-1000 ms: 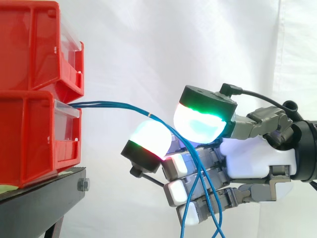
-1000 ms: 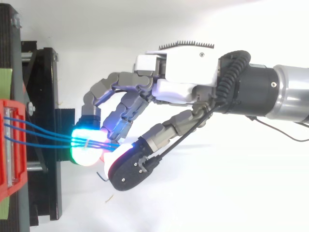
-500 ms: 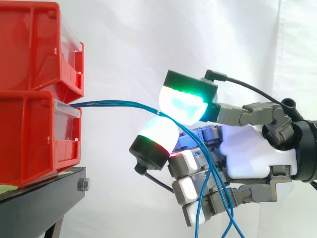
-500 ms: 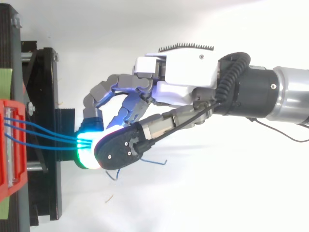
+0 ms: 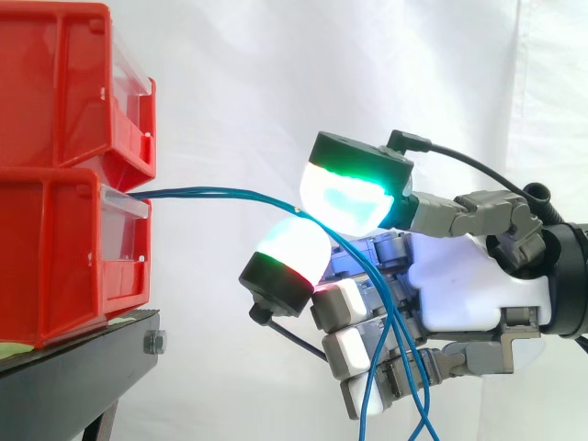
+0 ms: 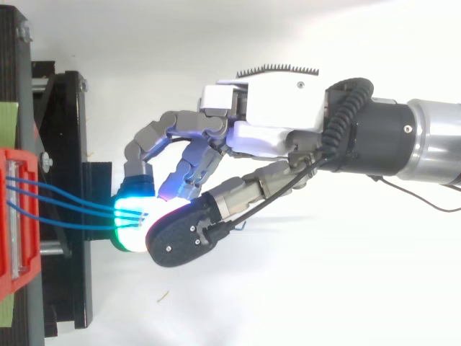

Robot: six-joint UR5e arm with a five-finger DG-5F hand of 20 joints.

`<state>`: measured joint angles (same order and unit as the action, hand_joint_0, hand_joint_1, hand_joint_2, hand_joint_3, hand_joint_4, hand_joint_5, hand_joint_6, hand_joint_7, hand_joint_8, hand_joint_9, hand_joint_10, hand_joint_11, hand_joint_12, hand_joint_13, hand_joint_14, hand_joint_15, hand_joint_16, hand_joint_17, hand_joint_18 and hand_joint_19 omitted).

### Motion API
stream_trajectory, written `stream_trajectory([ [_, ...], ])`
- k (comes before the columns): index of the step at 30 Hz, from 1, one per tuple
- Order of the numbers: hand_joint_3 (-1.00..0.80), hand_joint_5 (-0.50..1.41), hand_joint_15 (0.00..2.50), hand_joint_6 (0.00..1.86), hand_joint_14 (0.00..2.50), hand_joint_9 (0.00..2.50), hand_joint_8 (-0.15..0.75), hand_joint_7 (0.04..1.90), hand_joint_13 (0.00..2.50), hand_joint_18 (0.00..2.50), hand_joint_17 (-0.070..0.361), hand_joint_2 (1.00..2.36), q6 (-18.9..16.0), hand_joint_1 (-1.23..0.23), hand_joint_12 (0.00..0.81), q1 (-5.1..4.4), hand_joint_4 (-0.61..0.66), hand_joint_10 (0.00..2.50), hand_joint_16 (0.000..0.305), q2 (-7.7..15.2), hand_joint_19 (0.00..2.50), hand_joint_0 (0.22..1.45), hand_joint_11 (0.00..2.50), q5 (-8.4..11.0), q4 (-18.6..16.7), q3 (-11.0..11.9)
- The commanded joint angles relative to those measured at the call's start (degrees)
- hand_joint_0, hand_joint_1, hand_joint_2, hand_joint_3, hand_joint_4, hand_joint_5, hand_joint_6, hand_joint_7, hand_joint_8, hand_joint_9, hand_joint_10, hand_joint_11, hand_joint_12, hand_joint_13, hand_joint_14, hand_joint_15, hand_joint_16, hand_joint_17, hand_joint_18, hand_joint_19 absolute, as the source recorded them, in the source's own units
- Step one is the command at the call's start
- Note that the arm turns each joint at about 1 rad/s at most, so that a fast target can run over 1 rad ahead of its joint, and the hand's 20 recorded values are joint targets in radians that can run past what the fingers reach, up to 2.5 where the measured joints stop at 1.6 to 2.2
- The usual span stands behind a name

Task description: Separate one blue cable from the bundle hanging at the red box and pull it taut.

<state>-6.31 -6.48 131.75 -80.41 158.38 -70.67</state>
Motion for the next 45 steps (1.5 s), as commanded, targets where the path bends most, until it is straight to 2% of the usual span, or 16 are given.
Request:
stream_trajectory([
  [1,-0.46,-0.19,0.57,0.93,0.02,0.95,0.314,1.0,1.03,0.91,0.078,1.0,0.0,-0.89,0.321,0.06,0.04,0.02,0.034,0.0,0.49,0.74,0.86,-0.01,0.0,0.0],
  [8,-0.5,-0.19,0.58,0.93,0.02,0.99,0.309,1.02,1.05,0.93,0.075,1.0,0.1,-0.9,0.32,0.06,0.02,0.02,0.034,0.0,0.48,0.78,0.89,-0.01,0.0,0.0],
  [12,-0.5,-0.18,0.59,0.93,0.02,1.01,0.308,0.99,1.07,0.93,0.074,1.0,0.1,-0.9,0.316,0.06,0.09,0.02,0.033,0.0,0.5,0.69,0.89,-0.01,0.0,0.0],
  [13,-0.5,-0.18,0.6,0.93,0.02,1.01,0.308,0.98,1.07,0.93,0.073,1.0,0.2,-0.86,0.315,0.06,0.09,0.02,0.033,0.0,0.52,0.63,0.89,-0.01,0.0,0.0],
  [16,-0.5,-0.18,0.61,0.91,0.02,1.03,0.325,1.0,1.08,0.95,0.08,1.0,0.2,-0.79,0.343,0.06,0.11,0.02,0.035,0.0,0.54,0.54,0.89,-0.01,0.0,-0.1],
  [23,-0.5,-0.17,0.62,0.9,0.02,1.04,0.328,1.01,1.09,0.96,0.083,1.0,0.2,-0.63,0.344,0.15,0.11,0.02,0.037,0.0,0.57,0.54,0.88,-0.01,0.0,0.0],
  [26,-0.5,-0.17,0.62,0.9,0.02,1.05,0.317,1.05,1.09,0.94,0.078,1.0,0.2,-0.56,0.333,0.15,0.09,0.02,0.035,0.0,0.59,0.61,0.88,-0.01,0.0,0.0],
  [28,-0.35,-0.17,0.63,0.91,0.02,1.04,0.32,1.08,1.09,0.94,0.08,1.01,0.2,-0.62,0.334,0.06,0.07,0.02,0.035,0.0,0.6,0.61,0.88,-0.01,0.0,0.0],
  [31,-0.22,-0.16,0.61,0.92,0.02,1.05,0.35,1.06,1.11,1.0,0.092,1.01,0.2,-0.7,0.361,0.06,0.07,0.02,0.041,0.0,0.56,0.62,0.86,-0.01,0.0,0.0],
  [34,-0.18,-0.16,0.61,0.92,0.02,1.04,0.355,1.08,1.11,1.0,0.092,1.01,0.2,-0.76,0.361,0.06,0.03,0.02,0.041,0.0,0.55,0.62,0.86,-0.01,0.0,0.0],
  [40,-0.29,-0.18,0.61,0.93,0.02,1.01,0.316,1.11,1.08,0.95,0.08,1.01,0.2,-0.88,0.33,0.24,-0.05,0.02,0.036,0.0,0.56,0.69,0.89,-0.01,0.0,0.0],
  [45,-0.4,-0.18,0.62,0.93,0.02,1.05,0.309,1.13,1.1,0.96,0.079,1.01,0.2,-0.91,0.324,0.24,-0.07,0.02,0.035,0.0,0.54,0.75,0.91,-0.01,0.0,0.0],
])
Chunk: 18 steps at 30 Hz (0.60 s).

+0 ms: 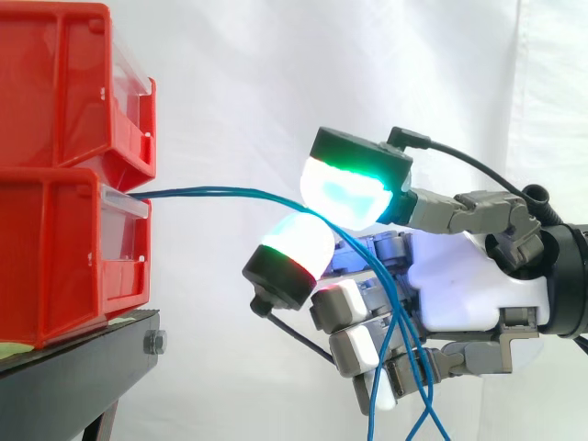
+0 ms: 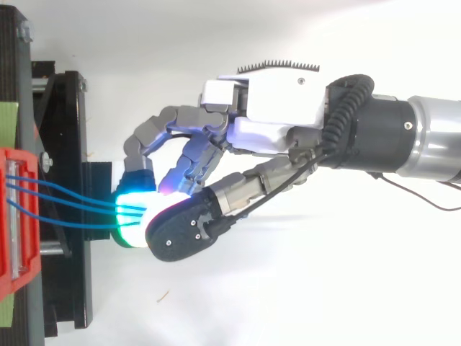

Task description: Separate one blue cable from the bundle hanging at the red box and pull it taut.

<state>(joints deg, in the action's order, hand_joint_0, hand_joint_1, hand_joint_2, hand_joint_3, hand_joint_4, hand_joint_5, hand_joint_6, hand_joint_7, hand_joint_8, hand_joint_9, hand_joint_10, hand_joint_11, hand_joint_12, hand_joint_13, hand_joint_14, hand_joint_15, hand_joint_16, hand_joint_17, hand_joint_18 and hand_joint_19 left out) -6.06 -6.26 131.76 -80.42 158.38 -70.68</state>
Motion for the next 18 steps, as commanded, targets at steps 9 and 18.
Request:
stream_trajectory([
  [9,-0.5,-0.16,0.63,0.93,0.02,1.1,0.312,1.21,1.12,0.97,0.075,1.0,0.0,-0.94,0.315,0.02,-0.12,0.02,0.033,0.0,0.53,0.8,0.94,0.0,0.0,-0.1],
  [18,-0.5,-0.16,0.67,0.94,0.03,1.18,0.319,1.14,1.15,0.99,0.073,1.0,0.0,-0.97,0.316,0.11,-0.01,0.02,0.033,0.0,0.53,0.72,1.17,0.0,0.0,-0.1],
])
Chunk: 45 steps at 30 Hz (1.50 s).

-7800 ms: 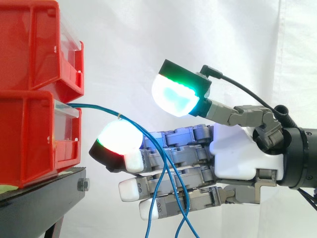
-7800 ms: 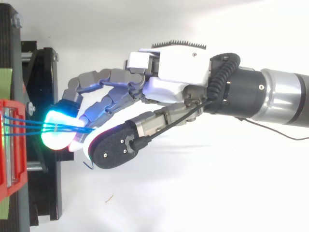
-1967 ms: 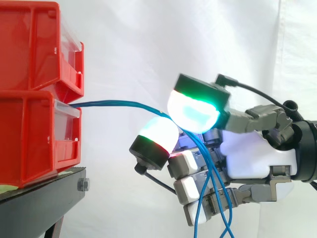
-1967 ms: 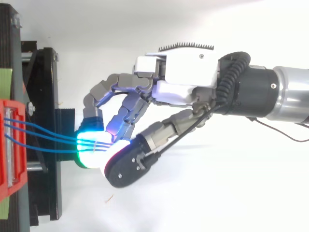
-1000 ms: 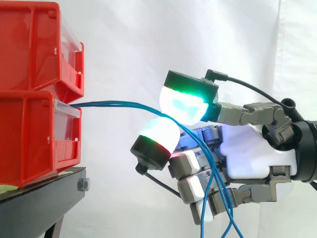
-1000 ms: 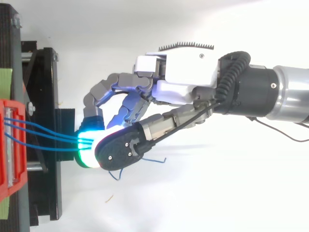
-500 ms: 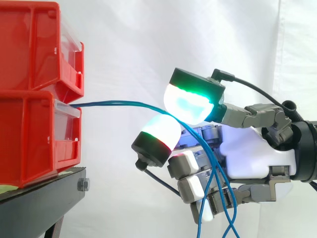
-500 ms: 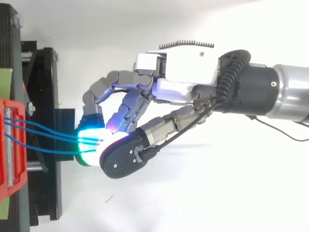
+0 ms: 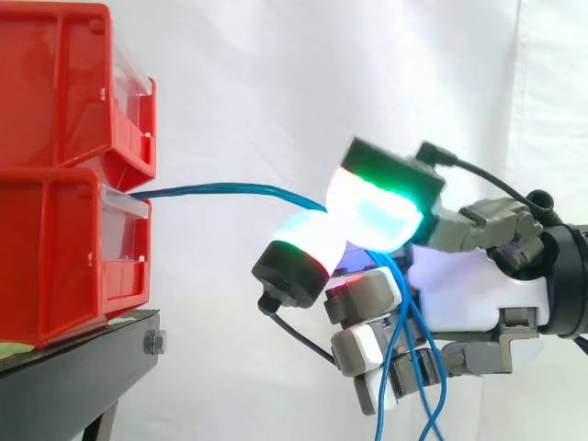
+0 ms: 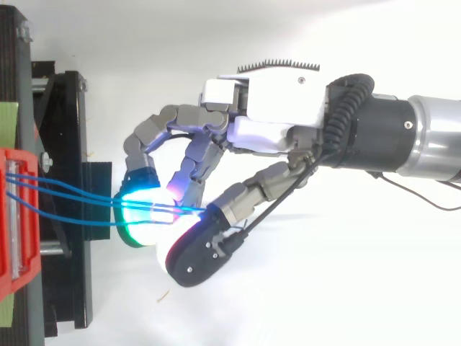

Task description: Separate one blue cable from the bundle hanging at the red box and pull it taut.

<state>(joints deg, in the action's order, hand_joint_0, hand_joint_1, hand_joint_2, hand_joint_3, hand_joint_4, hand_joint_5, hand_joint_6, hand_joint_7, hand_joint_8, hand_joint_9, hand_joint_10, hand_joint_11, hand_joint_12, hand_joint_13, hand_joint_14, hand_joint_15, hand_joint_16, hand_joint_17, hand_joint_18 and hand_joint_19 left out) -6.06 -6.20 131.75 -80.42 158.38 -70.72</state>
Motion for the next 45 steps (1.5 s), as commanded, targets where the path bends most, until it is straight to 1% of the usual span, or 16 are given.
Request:
stream_trajectory([
  [1,-0.5,-0.16,0.68,0.94,0.02,1.18,0.317,1.14,1.15,1.0,0.074,1.0,0.0,-0.98,0.315,0.04,0.02,0.02,0.033,0.0,0.54,0.67,1.17,0.0,0.0,0.0],
  [4,-0.5,-0.16,0.69,0.93,0.02,1.19,0.322,1.11,1.17,1.01,0.077,1.0,0.0,-0.92,0.327,0.04,0.05,0.02,0.034,0.0,0.56,0.57,1.18,-0.08,0.0,0.1],
  [8,-0.5,-0.17,0.69,0.92,0.02,1.21,0.333,1.07,1.18,1.04,0.083,1.0,0.0,-0.84,0.338,0.13,0.07,0.02,0.037,0.0,0.57,0.51,1.18,-0.08,0.0,0.0],
  [10,-0.5,-0.17,0.69,0.92,0.02,1.21,0.348,1.04,1.2,1.06,0.088,1.0,0.0,-0.75,0.349,0.13,0.09,0.02,0.039,0.0,0.57,0.49,1.17,0.0,0.0,0.0],
  [13,-0.5,-0.17,0.68,0.91,0.02,1.22,0.347,1.03,1.2,1.07,0.09,1.0,0.0,-0.64,0.351,0.13,0.09,0.02,0.04,0.0,0.59,0.49,1.16,0.0,0.0,0.1],
  [14,-0.5,-0.17,0.69,0.91,0.02,1.22,0.347,1.03,1.2,1.07,0.09,1.0,0.0,-0.63,0.349,0.13,0.1,0.02,0.04,0.0,0.59,0.5,1.16,0.0,0.0,0.1],
  [16,-0.5,-0.17,0.7,0.91,0.02,1.22,0.332,1.05,1.19,1.04,0.083,1.0,0.0,-0.58,0.34,0.13,0.08,0.02,0.037,0.0,0.62,0.56,1.16,0.0,0.0,0.0],
  [18,-0.5,-0.16,0.7,0.9,0.03,1.22,0.328,1.1,1.2,1.03,0.08,1.0,0.0,-0.58,0.336,0.13,0.06,0.02,0.036,0.0,0.64,0.6,1.16,0.0,0.0,0.0],
  [20,-0.47,-0.16,0.72,0.9,0.02,1.21,0.329,1.12,1.2,1.03,0.081,1.0,0.0,-0.65,0.336,0.13,0.05,0.02,0.036,0.0,0.65,0.63,1.16,0.0,0.0,0.1],
  [22,-0.32,-0.16,0.71,0.91,0.03,1.21,0.333,1.16,1.2,1.04,0.084,1.01,0.0,-0.74,0.34,0.13,0.03,0.02,0.037,0.1,0.64,0.63,1.16,0.0,0.0,0.0],
  [27,-0.24,-0.17,0.71,0.92,0.02,1.2,0.338,1.18,1.19,1.05,0.086,1.01,0.1,-0.82,0.34,0.13,-0.03,0.02,0.038,0.0,0.62,0.66,1.15,0.0,0.0,0.0],
  [30,-0.29,-0.17,0.72,0.92,0.02,1.18,0.327,1.24,1.19,1.04,0.082,1.01,0.1,-0.87,0.332,0.13,-0.07,0.02,0.037,0.0,0.61,0.7,1.17,0.0,0.0,0.0],
  [32,-0.35,-0.18,0.71,0.93,0.02,1.18,0.322,1.2,1.19,1.04,0.082,1.01,0.2,-0.89,0.331,0.13,-0.1,0.02,0.037,0.0,0.6,0.73,1.16,0.0,0.0,0.1],
  [35,-0.5,-0.18,0.71,0.93,0.03,1.18,0.317,1.22,1.19,1.03,0.08,1.0,0.2,-0.91,0.322,0.13,-0.1,0.02,0.036,0.0,0.58,0.79,1.17,0.0,0.0,0.1],
  [39,-0.5,-0.18,0.71,0.94,0.03,1.19,0.314,1.18,1.19,1.03,0.08,1.0,0.2,-0.91,0.318,0.04,-0.11,0.02,0.035,0.0,0.57,0.8,1.18,0.0,0.0,0.0],
  [45,-0.5,-0.17,0.72,0.94,0.03,1.19,0.305,1.17,1.19,1.03,0.078,1.0,0.2,-0.94,0.316,0.13,-0.07,0.02,0.035,0.0,0.56,0.78,1.18,-0.08,0.0,0.0],
])
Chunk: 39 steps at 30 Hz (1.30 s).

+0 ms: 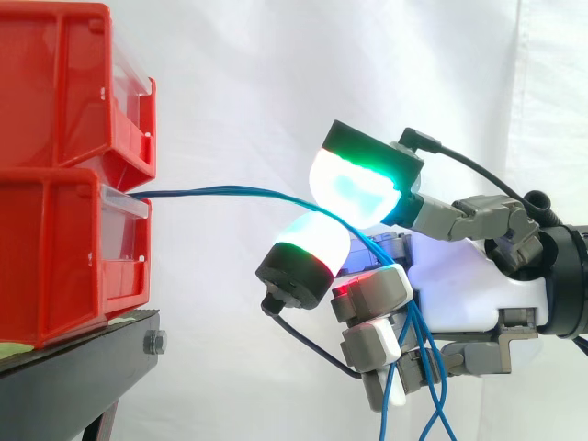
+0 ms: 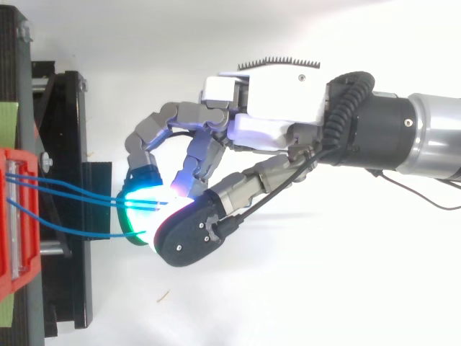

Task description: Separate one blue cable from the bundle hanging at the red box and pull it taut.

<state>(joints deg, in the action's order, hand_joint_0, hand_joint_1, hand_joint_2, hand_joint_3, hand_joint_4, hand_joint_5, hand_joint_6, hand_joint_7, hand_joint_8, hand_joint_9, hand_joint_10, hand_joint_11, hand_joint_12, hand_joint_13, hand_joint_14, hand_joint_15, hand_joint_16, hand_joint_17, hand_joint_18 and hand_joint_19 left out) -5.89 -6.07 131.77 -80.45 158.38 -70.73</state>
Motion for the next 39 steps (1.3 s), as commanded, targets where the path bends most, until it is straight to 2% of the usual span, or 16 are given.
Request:
stream_trajectory([
  [1,-0.5,-0.17,0.72,0.93,0.03,1.2,0.308,1.18,1.19,1.03,0.078,1.0,0.0,-0.95,0.317,0.0,-0.05,0.02,0.035,0.1,0.56,0.77,1.18,-0.14,0.0,0.0],
  [12,-0.5,-0.15,0.74,0.93,0.03,1.22,0.313,1.11,1.18,1.01,0.081,1.0,0.1,-0.97,0.321,0.0,0.01,0.02,0.036,0.0,0.58,0.61,1.19,0.03,0.0,0.0],
  [18,-0.5,-0.16,0.69,0.92,0.03,1.14,0.314,1.11,1.06,0.97,0.098,1.0,0.0,-1.04,0.348,0.0,0.04,0.02,0.044,0.0,0.56,0.5,1.15,0.03,0.0,0.0],
  [21,-0.5,-0.16,0.69,0.91,0.02,1.14,0.331,1.05,1.06,1.0,0.107,1.0,0.1,-0.99,0.369,0.0,0.06,0.02,0.047,0.0,0.55,0.45,1.14,0.03,0.0,0.0],
  [22,-0.5,-0.17,0.68,0.9,0.02,1.15,0.336,1.02,1.07,1.0,0.107,1.0,0.2,-0.94,0.371,0.0,0.08,0.02,0.048,0.0,0.54,0.45,1.13,0.03,0.0,0.0],
  [23,-0.5,-0.16,0.68,0.89,0.02,1.16,0.346,0.99,1.07,1.0,0.109,1.0,0.2,-0.74,0.38,0.0,0.1,0.02,0.049,0.0,0.57,0.45,1.11,0.03,0.0,0.0],
  [26,-0.5,-0.15,0.69,0.86,0.02,1.17,0.332,0.99,1.07,0.97,0.104,1.0,0.2,-0.61,0.366,0.0,0.1,0.02,0.046,0.0,0.6,0.49,1.09,0.03,0.0,0.1],
  [28,-0.5,-0.15,0.7,0.84,0.03,1.16,0.309,1.04,1.05,0.92,0.095,1.0,0.2,-0.53,0.344,0.0,0.08,0.02,0.042,0.0,0.65,0.57,1.09,0.03,0.0,0.0],
  [31,-0.48,-0.15,0.72,0.84,0.03,1.16,0.301,1.08,1.04,0.91,0.094,1.0,0.2,-0.56,0.343,0.0,0.07,0.02,0.042,0.0,0.67,0.6,1.09,0.03,0.0,0.0],
  [32,-0.39,-0.15,0.71,0.84,0.02,1.14,0.308,1.09,1.04,0.92,0.098,1.01,0.2,-0.6,0.353,0.0,0.07,0.02,0.044,0.0,0.66,0.6,1.09,0.03,0.0,0.0],
  [35,-0.33,-0.16,0.7,0.86,0.02,1.15,0.333,1.08,1.06,0.95,0.109,1.01,0.2,-0.65,0.371,0.0,0.08,0.02,0.049,0.0,0.64,0.59,1.08,0.03,0.0,0.0],
  [39,-0.32,-0.17,0.7,0.87,0.02,1.13,0.332,1.04,1.06,0.96,0.111,1.01,0.2,-0.7,0.374,0.0,0.09,0.02,0.049,0.0,0.63,0.59,1.08,0.03,0.0,0.0],
])
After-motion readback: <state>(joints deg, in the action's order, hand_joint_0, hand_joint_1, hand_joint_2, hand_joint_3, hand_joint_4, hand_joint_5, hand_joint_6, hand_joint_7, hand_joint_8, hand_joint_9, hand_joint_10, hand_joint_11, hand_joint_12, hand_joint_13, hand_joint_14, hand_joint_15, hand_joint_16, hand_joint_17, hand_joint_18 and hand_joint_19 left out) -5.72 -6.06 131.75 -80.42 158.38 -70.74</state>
